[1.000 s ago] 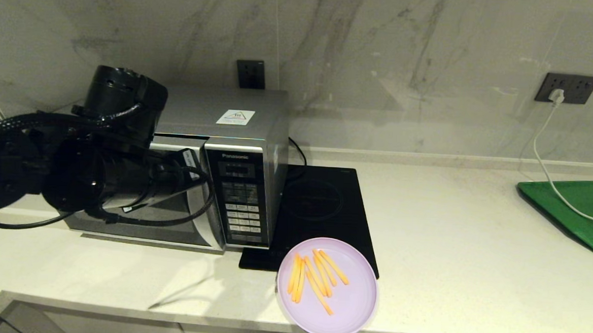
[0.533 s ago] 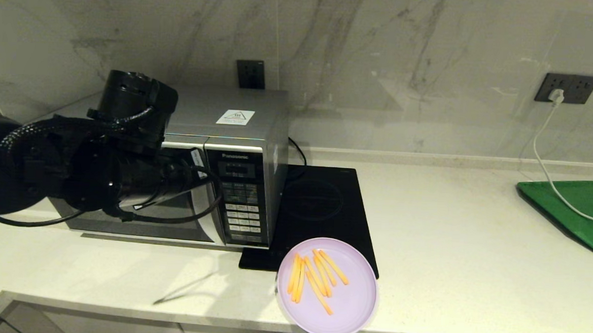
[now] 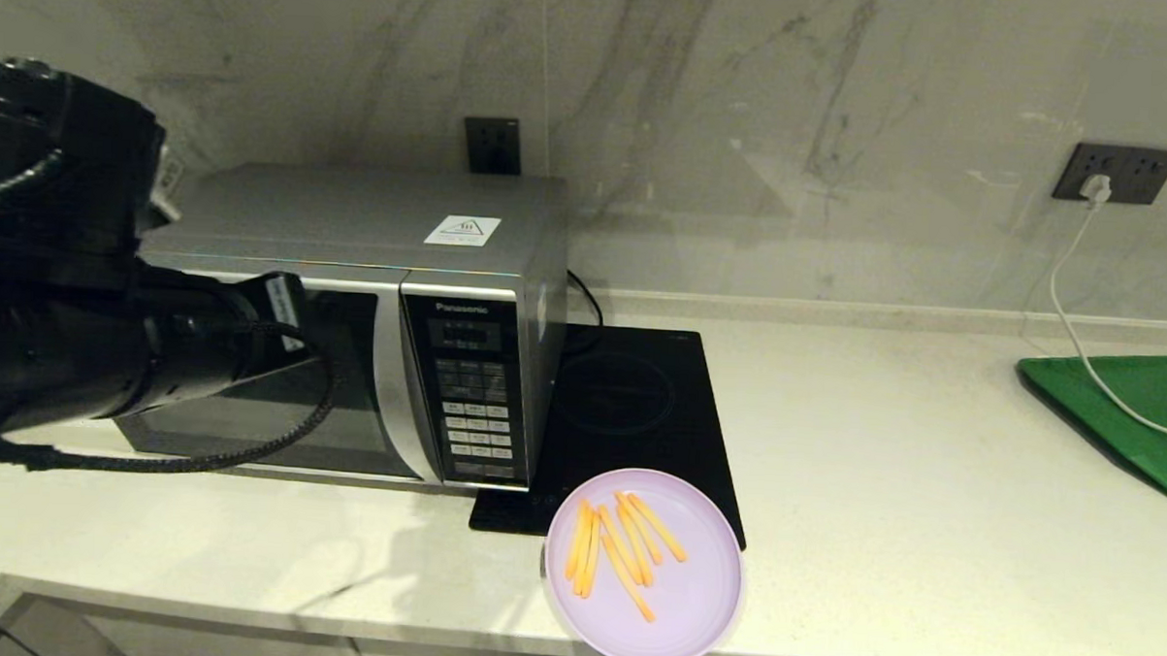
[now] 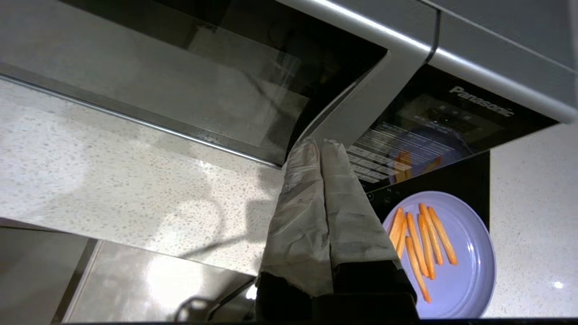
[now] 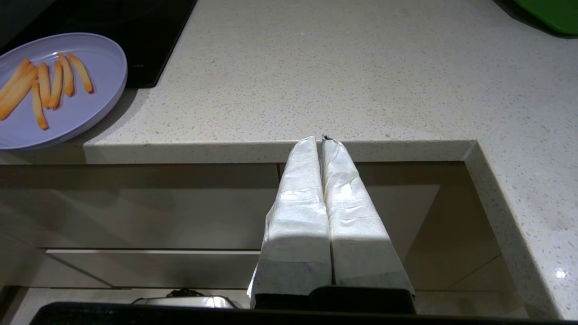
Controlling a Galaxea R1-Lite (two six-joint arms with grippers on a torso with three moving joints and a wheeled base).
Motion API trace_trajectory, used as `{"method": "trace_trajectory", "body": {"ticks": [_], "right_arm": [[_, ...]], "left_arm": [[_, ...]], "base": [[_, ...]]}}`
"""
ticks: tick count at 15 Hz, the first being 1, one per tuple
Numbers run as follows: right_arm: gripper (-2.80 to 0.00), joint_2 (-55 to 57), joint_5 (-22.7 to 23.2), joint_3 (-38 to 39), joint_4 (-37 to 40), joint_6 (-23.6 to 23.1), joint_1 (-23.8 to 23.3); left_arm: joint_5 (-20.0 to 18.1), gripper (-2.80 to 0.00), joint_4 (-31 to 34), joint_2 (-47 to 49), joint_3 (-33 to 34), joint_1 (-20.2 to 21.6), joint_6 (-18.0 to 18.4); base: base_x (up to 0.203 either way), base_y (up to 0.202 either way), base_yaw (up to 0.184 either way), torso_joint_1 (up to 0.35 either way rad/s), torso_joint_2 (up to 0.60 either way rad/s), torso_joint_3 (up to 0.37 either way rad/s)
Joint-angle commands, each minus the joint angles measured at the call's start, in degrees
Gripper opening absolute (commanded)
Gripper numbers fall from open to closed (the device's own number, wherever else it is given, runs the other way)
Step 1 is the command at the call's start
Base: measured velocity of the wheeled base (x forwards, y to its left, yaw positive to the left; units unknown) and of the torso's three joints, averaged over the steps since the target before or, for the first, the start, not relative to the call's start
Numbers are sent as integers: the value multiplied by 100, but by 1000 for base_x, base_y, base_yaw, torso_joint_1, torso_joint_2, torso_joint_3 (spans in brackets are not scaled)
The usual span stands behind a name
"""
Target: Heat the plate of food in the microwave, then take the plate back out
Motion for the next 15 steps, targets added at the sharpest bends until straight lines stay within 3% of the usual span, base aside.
{"method": "trace_trajectory", "body": {"ticks": [1,3,5,8,12,13,15], "right_arm": [[-280,1,-3,5,10,4,1],[-280,0,-3,-3,10,4,2],[-280,0,-3,-3,10,4,1],[-280,0,-3,5,10,4,1],[-280,0,-3,0,10,4,1],[-280,5,-3,6,10,4,1],[-280,0,-3,-3,10,4,1]], "left_arm": [[19,-280,120,-635,93,-11,39],[51,-280,314,-1066,156,-17,134],[191,-280,482,-1554,174,-14,623],[609,-280,532,-2370,169,-43,1829],[1097,-280,533,-3491,148,-37,3905],[1124,-280,535,-3720,154,15,4263],[1158,-280,542,-3984,141,434,4565]], "base": [[0,0,0,0,0,0],[0,0,0,0,0,0],[0,0,0,0,0,0],[0,0,0,0,0,0],[0,0,0,0,0,0],[0,0,0,0,0,0],[0,0,0,0,0,0]]}}
